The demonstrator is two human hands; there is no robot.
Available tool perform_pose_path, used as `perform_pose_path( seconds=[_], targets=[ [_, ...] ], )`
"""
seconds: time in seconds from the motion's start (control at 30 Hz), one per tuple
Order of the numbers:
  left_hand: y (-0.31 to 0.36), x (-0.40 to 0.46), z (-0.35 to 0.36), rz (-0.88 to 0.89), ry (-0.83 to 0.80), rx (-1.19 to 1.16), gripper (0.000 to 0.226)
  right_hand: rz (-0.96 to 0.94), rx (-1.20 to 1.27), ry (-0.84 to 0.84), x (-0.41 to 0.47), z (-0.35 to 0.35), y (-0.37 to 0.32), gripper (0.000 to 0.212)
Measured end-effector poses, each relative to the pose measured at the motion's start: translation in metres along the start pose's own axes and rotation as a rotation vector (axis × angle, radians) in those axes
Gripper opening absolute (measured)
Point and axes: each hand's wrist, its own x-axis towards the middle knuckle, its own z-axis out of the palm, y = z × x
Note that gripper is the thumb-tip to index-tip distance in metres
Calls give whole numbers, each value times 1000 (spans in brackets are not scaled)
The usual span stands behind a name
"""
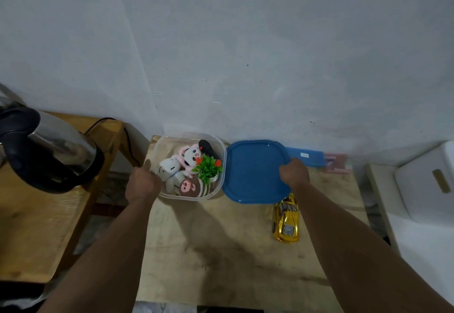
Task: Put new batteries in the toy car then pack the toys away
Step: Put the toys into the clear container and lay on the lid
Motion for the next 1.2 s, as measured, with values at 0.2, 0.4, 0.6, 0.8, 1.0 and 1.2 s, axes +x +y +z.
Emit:
perform_pose_path(
  seconds=[0.2,0.4,0.6,0.8,1.0,1.2],
  targets=[
    [2,-2,-5,-10,-59,-26,53,-265,208,158,-12,-28,-11,21],
    [5,-6,-10,20,-71,30,41,-270,231,273,-25,-52,-14,26],
    [7,-15,-10,-17,-88,-53,44,-297,311,157,-32,-50,-30,29],
    [5,-18,-7,-134,-88,-337,45,-294,375,-92,-53,4,-62,28],
    [1,-13,-7,-173,-134,-441,58,-286,437,-60,-65,71,-84,28],
    [-4,-15,-7,-36,-165,-298,68,-282,478,-11,-69,114,-101,28]
  ],
)
